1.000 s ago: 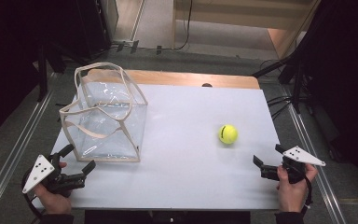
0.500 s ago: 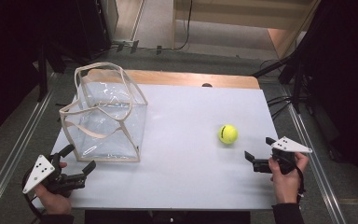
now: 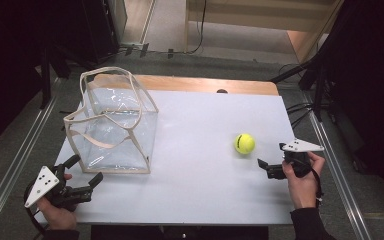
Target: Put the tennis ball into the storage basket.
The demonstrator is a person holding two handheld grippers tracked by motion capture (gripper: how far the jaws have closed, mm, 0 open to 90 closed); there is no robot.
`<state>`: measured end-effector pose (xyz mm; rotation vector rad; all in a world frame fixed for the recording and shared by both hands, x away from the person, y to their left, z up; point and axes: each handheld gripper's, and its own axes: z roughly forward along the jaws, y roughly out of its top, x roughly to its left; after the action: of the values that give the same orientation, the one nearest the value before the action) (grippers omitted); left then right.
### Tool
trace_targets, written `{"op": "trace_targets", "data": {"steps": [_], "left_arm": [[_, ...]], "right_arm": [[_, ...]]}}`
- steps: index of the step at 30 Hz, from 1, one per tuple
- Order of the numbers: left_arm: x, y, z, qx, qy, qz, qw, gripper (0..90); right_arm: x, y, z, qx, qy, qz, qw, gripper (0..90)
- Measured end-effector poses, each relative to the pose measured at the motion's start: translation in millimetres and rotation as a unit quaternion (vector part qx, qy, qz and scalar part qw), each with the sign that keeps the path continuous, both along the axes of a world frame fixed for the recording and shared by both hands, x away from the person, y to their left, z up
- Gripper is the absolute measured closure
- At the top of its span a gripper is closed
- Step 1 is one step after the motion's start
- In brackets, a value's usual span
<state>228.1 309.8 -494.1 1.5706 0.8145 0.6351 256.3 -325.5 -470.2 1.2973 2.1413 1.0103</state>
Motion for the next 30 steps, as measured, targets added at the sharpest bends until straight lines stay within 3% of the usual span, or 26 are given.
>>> {"op": "trace_targets", "data": {"steps": [12, 22, 30], "left_arm": [[-0.1, -0.1, 0.1, 0.003, -0.001, -0.001, 1.0, 1.3], [-0.3, -0.3, 0.2, 0.006, -0.002, -0.002, 1.0, 1.3], [-0.1, -0.5, 0.2, 0.006, -0.002, -0.003, 1.0, 1.3]], "right_arm": [[17.1, 7.1, 4.8, -0.005, 0.025, 0.012, 0.9996, 0.0], [34.4, 12.4, 6.6, -0.032, 0.055, 0.032, 0.9974, 0.0], [45.3, 17.2, 5.6, -0.045, 0.073, 0.032, 0.9958, 0.0]]}}
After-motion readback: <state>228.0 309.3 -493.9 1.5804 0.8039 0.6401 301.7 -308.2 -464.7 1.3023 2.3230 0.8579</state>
